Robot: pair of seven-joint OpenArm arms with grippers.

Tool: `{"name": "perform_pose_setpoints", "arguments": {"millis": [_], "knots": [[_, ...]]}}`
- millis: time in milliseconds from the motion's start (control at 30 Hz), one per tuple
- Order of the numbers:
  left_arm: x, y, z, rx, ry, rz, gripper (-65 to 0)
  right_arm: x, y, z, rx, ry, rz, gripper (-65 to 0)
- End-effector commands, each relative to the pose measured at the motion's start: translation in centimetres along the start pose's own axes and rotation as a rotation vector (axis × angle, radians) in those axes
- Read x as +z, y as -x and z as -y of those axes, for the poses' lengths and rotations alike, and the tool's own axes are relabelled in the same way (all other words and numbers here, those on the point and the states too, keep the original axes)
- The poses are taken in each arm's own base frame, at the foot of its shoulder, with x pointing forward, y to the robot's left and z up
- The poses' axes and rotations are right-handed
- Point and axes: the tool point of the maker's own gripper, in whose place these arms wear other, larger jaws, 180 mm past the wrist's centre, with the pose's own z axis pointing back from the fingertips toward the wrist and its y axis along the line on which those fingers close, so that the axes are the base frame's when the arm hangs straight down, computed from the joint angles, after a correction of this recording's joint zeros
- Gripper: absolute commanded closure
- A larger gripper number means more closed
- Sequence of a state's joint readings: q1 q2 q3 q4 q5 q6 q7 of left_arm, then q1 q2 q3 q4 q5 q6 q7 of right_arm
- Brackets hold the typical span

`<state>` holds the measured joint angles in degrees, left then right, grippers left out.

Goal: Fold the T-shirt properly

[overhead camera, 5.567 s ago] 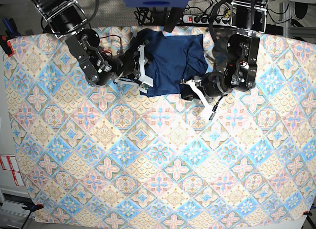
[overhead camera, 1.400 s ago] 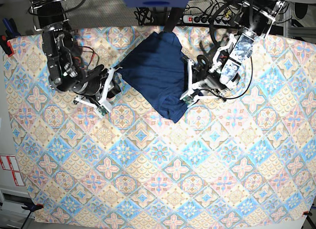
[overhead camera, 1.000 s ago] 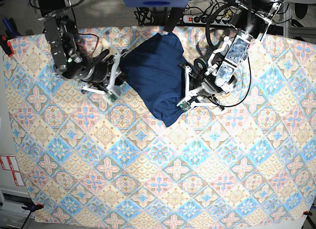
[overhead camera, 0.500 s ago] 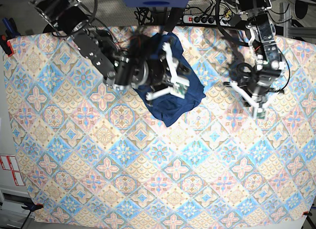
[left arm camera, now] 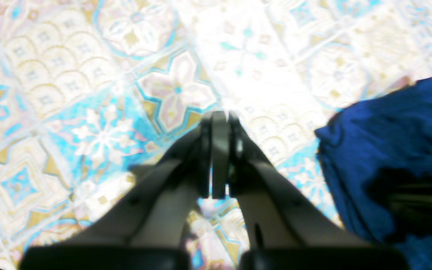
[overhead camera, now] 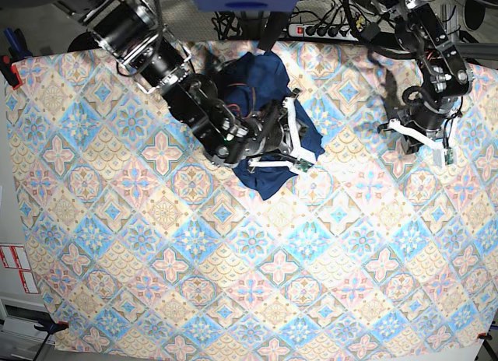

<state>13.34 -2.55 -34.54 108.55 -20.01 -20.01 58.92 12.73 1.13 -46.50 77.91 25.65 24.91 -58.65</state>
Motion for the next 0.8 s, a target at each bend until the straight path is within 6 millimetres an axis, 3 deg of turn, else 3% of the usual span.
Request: {"name": "perform_pose_setpoints", "arguments": {"millis": [0, 333, 600, 767], "knots": [[0.5, -1.5, -0.6, -0.001, -0.010, 0.053, 0.0, 0.0, -2.7, -0.5, 0.016, -0.022, 0.061, -3.6], [1.3, -2.0, -2.2, 0.061, -0.031, 0.089, 0.0, -3.9, -1.9, -1.4, -0.104, -0.083, 0.051, -3.6], [1.3, -2.1, -2.2, 0.062, -0.030, 0.089, 0.0, -5.7, 1.2, 0.9, -0.046, 0.028, -0.019, -3.6], [1.2, -2.1, -2.3, 0.063, -0.031, 0.089, 0.0, -5.5, 1.5, 1.8, -0.014, 0.062, -0.020, -3.5]]}}
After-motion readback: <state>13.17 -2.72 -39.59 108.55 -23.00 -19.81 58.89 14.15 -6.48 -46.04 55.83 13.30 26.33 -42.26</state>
